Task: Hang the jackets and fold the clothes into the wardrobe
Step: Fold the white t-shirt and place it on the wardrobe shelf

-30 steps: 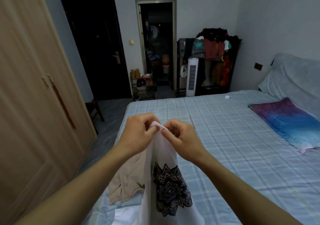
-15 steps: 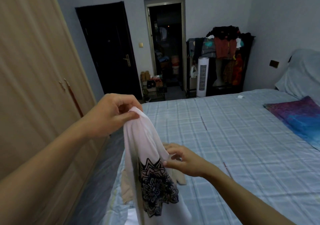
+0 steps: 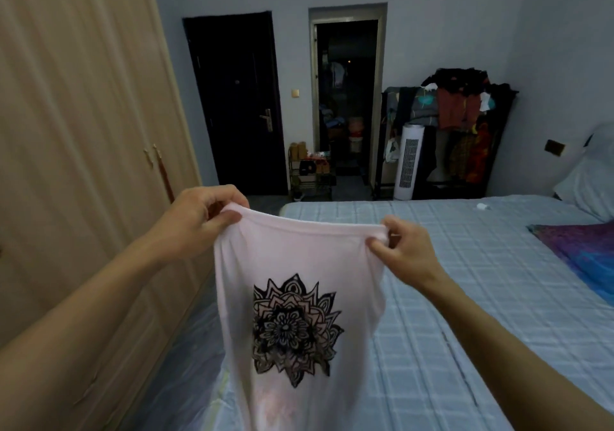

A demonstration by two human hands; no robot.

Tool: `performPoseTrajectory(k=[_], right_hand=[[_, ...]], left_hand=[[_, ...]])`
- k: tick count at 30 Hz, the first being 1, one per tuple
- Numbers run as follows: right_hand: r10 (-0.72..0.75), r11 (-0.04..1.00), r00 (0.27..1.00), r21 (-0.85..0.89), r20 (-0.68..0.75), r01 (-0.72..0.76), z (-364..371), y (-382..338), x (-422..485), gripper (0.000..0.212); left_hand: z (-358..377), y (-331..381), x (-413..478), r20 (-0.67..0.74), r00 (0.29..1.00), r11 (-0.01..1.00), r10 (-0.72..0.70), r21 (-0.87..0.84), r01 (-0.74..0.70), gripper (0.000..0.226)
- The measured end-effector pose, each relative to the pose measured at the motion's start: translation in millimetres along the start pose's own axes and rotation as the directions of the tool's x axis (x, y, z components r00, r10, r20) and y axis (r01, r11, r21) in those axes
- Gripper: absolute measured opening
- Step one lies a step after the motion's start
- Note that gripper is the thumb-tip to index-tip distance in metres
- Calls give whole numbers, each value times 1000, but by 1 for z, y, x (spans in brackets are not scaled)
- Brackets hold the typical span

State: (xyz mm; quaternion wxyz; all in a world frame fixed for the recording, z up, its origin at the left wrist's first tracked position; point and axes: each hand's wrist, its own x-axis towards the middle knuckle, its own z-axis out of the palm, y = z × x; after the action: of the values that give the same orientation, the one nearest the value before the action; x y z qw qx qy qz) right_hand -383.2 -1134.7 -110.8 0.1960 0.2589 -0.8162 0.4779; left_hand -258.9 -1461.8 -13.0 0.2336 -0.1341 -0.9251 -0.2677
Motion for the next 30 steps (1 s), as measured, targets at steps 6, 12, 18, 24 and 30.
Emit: performPoseTrajectory(k=[6,12,18,24,30], right_hand=[[-127,987,979,73,-161,140,-52,-55,47,19],[-234,946,908,134,-348,295,-90,-94,75,15],[-313,950,932,-53,-181,308,-124,-84,72,15],[-263,953,962,-172,-75,248,-142,-65,55,20],[-252,942,962,-200,107,269,-157,-59,51,20]], left_hand=[[-8,5,25,-128,989,984,75,170,-53,39],[-17,38,66,-348,908,956,231,256,-145,22],[8,45,80,-327,945,993,3,-108,-41,12],[30,43,83,-202,977,963,-64,-270,7,15],[20,41,85,-100,994,976,34,-211,-55,16]])
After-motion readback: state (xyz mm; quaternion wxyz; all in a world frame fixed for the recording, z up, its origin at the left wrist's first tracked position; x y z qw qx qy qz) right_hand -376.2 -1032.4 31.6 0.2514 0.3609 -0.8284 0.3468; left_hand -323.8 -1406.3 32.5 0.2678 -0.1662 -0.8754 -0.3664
